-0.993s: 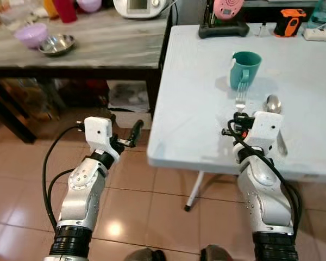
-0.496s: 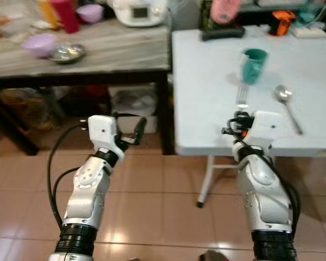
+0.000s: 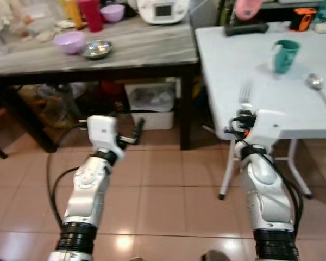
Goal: Setting the table
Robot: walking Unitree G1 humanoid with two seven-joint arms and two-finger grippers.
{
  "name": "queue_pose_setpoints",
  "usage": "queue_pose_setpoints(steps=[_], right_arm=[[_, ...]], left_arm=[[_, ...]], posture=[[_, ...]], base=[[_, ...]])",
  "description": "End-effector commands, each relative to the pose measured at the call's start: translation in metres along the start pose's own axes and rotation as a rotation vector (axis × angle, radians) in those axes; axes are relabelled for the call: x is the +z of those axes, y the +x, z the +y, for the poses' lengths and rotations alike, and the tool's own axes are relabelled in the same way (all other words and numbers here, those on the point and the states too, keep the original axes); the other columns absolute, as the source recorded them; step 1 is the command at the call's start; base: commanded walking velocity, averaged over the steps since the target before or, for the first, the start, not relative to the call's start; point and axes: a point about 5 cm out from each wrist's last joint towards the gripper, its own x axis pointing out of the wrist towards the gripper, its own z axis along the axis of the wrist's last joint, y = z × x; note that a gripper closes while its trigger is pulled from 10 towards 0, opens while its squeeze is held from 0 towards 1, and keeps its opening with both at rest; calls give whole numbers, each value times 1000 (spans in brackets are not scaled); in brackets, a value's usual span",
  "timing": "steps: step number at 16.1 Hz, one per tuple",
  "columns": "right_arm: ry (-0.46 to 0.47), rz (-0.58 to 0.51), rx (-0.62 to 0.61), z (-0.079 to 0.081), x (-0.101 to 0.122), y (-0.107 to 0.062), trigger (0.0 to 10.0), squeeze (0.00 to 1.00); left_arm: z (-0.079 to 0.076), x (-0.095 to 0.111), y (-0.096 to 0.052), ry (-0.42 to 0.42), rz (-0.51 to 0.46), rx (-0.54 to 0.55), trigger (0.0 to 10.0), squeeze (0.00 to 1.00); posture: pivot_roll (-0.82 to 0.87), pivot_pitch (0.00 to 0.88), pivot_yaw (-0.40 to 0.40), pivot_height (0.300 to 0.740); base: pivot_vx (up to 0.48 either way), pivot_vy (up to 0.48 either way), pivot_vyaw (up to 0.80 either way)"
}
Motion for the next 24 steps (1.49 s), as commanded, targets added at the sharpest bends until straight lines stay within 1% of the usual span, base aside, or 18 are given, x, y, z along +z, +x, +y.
queue_pose_setpoints(steps=[1,3,5,6,8,10,11,12,14,15,16,17,19,20,21,24], right_arm=[[-12,-16,-20,-7,3,0,10000,0],[-16,-13,-19,-8,1,-1,10000,0],[-27,-5,-3,-7,-1,-3,10000,0],[-46,-9,15,-5,-2,-3,10000,0],[-70,-16,38,-4,-3,-6,10000,0],[-74,-19,63,-4,-5,-12,10000,0],[-78,-21,74,-5,-6,-16,10000,0],[-88,-23,80,-10,-7,-24,10000,0],[-92,-14,75,-14,-10,-30,10000,0],[-102,-1,71,-18,-13,-36,10000,0],[-107,10,68,-21,-17,-42,10000,0],[-111,6,76,-19,-16,-41,10000,0],[-112,-3,90,-17,-14,-40,10000,0],[-116,-13,104,-14,-12,-39,10000,0],[-114,-13,104,-13,-11,-39,10000,0],[-113,-13,102,-13,-11,-40,10000,0]], left_arm=[[-3,-3,0,13,10,1,10000,0],[-3,-4,-1,5,16,7,10000,0],[0,-6,-2,21,23,28,10000,0],[6,-8,-3,42,40,69,10000,0],[13,-7,-7,67,29,90,10000,0],[21,-8,-18,102,33,111,10000,0],[25,-10,-26,115,47,124,10000,0],[30,-15,-41,143,71,145,10000,0],[32,-17,-53,154,86,146,10000,0],[33,-18,-63,161,97,148,10000,0],[33,-21,-76,148,115,145,10000,0],[31,-21,-77,144,115,130,10000,0],[26,-20,-75,143,108,105,10000,0],[23,-16,-71,147,99,89,10000,0],[23,-15,-70,132,92,79,10000,0],[21,-14,-68,125,95,65,10000,0]], posture=[[-189,104,93,740],[-189,106,92,740],[-188,107,88,740],[-188,107,88,740],[-184,105,85,740],[-177,98,77,740],[-175,97,76,740],[-172,99,75,740],[-165,102,73,740],[-161,105,76,740],[-157,107,78,740],[-154,108,81,740],[-153,110,83,740],[-156,110,88,740],[-156,110,88,740],[-165,112,96,740]], base=[[0,480,0],[0,480,0],[0,480,0],[0,307,0],[0,0,0],[0,0,0],[0,0,0],[0,0,0],[0,0,0],[0,0,0],[0,0,0],[0,0,0],[0,0,0],[262,0,0],[398,0,481],[456,0,475]])
